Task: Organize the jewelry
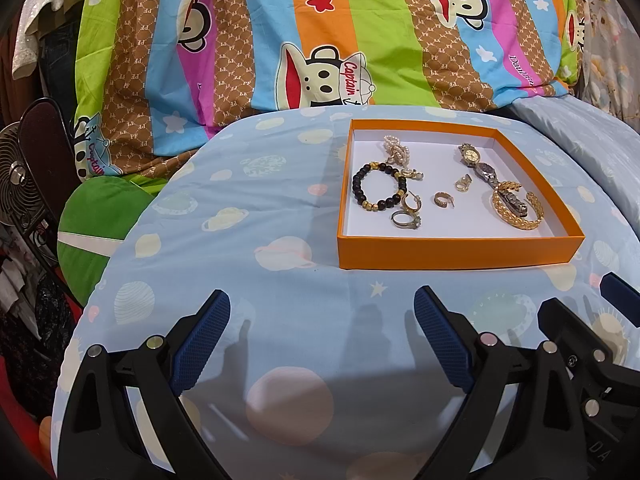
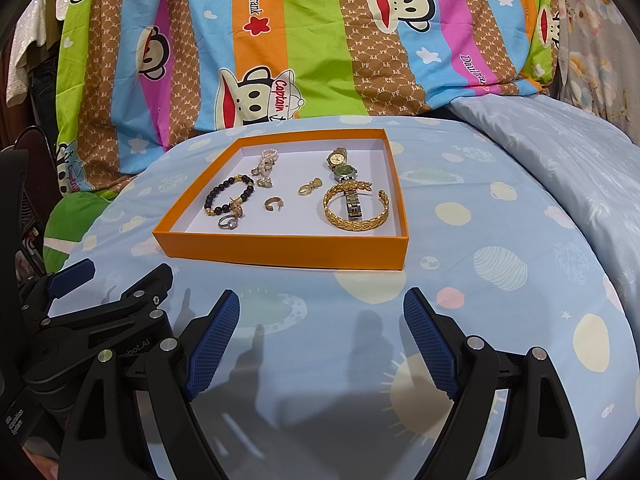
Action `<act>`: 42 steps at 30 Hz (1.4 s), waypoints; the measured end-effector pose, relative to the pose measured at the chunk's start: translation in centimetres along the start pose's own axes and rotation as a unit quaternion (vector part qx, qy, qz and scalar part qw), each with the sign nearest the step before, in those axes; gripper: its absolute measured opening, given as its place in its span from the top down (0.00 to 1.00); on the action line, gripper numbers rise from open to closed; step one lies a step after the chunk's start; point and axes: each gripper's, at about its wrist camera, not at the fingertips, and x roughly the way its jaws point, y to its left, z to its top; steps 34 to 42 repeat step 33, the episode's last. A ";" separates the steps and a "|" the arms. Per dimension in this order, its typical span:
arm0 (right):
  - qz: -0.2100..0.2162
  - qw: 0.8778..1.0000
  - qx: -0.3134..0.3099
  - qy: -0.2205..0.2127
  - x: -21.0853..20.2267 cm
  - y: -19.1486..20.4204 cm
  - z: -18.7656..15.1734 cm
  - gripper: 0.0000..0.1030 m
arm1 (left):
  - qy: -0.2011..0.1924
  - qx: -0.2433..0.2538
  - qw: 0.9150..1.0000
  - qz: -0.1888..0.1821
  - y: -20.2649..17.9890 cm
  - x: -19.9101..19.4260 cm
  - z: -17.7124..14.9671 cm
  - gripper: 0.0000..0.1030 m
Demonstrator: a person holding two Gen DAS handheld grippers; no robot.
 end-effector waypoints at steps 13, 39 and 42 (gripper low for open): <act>0.000 1.000 0.000 -0.001 0.0 0.0 0.0 0.20 | 0.000 0.000 1.000 0.000 0.0 0.0 0.0 0.12; -0.006 1.000 0.001 0.000 -0.1 -0.1 0.3 0.19 | -0.004 0.002 1.000 0.012 0.1 -0.4 0.7 0.12; -0.006 1.000 0.001 0.000 -0.1 -0.1 0.3 0.19 | -0.004 0.002 1.000 0.012 0.1 -0.4 0.7 0.12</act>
